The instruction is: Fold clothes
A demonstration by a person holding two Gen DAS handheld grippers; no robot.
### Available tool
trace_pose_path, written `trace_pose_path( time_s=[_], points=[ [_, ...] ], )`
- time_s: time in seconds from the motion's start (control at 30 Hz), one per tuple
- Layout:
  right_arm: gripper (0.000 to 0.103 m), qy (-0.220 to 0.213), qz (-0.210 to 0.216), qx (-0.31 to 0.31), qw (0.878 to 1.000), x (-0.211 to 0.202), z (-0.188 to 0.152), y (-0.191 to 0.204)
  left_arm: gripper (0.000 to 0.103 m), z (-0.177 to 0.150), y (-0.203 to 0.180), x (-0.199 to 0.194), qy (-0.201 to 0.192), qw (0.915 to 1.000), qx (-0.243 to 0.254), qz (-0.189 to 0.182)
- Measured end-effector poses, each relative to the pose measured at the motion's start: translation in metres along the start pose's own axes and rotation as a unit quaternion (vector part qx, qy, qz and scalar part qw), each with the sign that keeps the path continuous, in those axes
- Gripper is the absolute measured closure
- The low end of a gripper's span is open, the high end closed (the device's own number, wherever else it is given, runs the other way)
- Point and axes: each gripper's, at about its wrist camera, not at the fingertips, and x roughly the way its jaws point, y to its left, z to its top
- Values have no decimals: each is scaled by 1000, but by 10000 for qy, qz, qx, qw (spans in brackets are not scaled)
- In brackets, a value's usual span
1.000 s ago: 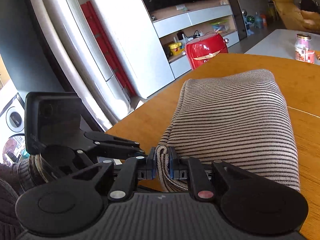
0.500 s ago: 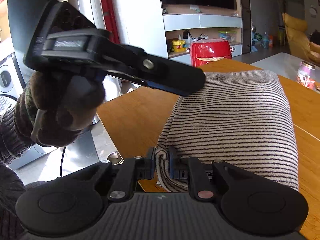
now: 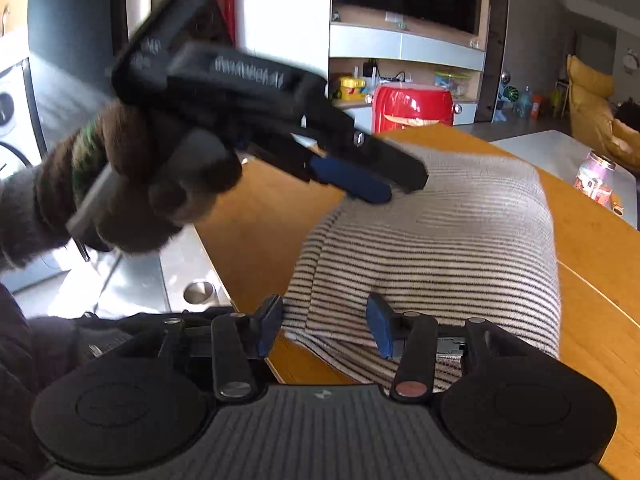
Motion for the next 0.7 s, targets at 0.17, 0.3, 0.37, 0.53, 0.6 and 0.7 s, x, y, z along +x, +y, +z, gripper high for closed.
trace_pose_path(
  time_s=[0.17, 0.3, 0.37, 0.53, 0.6, 0.7],
  points=[
    [56, 86, 71, 162, 9998, 3, 4, -12, 35, -2, -10, 1, 17, 9993, 262, 259],
    [29, 92, 78, 385, 9992, -13, 17, -39, 31, -4, -16, 1, 31, 9984, 437, 348],
    [21, 13, 88, 750, 9971, -25, 28, -68, 31, -4, -17, 1, 32, 9980, 508, 369],
    [6, -28, 182, 1908, 9814, -25, 44, -142, 30, -5, -18, 1, 25, 9979, 538, 351],
    [3, 120, 313, 2319, 9722, -3, 44, -165, 30, -6, -18, 1, 23, 9979, 547, 350],
    [3, 512, 373, 2676, 9615, 42, 40, -188, 30, -6, -17, 0, 23, 9978, 561, 341]
  ],
)
